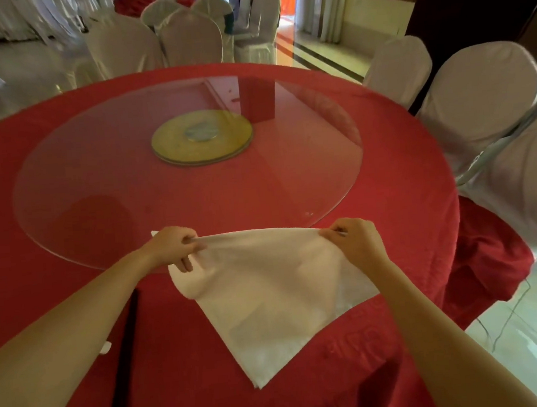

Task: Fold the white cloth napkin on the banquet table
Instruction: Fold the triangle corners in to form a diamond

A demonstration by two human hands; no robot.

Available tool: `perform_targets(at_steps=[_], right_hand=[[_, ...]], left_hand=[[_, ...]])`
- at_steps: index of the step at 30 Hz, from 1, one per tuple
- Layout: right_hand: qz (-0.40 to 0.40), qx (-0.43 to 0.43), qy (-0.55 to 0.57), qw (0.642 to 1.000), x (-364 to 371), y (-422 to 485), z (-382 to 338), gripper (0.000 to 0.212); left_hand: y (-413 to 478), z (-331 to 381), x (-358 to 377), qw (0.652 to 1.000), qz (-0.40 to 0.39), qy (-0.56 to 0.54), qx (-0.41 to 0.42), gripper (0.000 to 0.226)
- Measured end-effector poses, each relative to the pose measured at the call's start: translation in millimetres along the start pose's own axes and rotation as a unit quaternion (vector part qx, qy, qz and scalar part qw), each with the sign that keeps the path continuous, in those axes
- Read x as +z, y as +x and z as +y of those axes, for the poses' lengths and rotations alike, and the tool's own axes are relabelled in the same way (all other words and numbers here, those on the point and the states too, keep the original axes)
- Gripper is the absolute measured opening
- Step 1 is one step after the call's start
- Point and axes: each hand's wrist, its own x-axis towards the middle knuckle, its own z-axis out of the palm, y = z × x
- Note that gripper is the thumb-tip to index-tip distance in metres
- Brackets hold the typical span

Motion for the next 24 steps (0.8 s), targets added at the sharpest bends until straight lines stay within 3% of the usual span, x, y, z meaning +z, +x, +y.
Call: perform_targets(at_steps=[5,13,18,24], right_hand=[[-0.003,0.003,-0.056,0.998,-19.4,-2.8,13.5,0.032],[-0.143,-0.028,0.015,0.989,-57.5,-14.9,30.1,0.046],[-0.213,-0.056,0.007,0.975,-100.2,-8.8,26.2,0.045],[-0.223,-0.067,-0.018,0.972,-94.6,16.0,28.1,0.047]], left_hand=[[-42.1,4.5,0.3,0.996,0.081,-0.01,0.03,0.023],[-147.2,68.9,-2.1,0.98,0.193,0.018,0.03,0.022],[-178.6,101.1,-4.7,0.981,0.195,-0.004,-0.012,0.02],[-151.6,92.3,10.6,0.986,0.146,0.004,-0.084,0.023]])
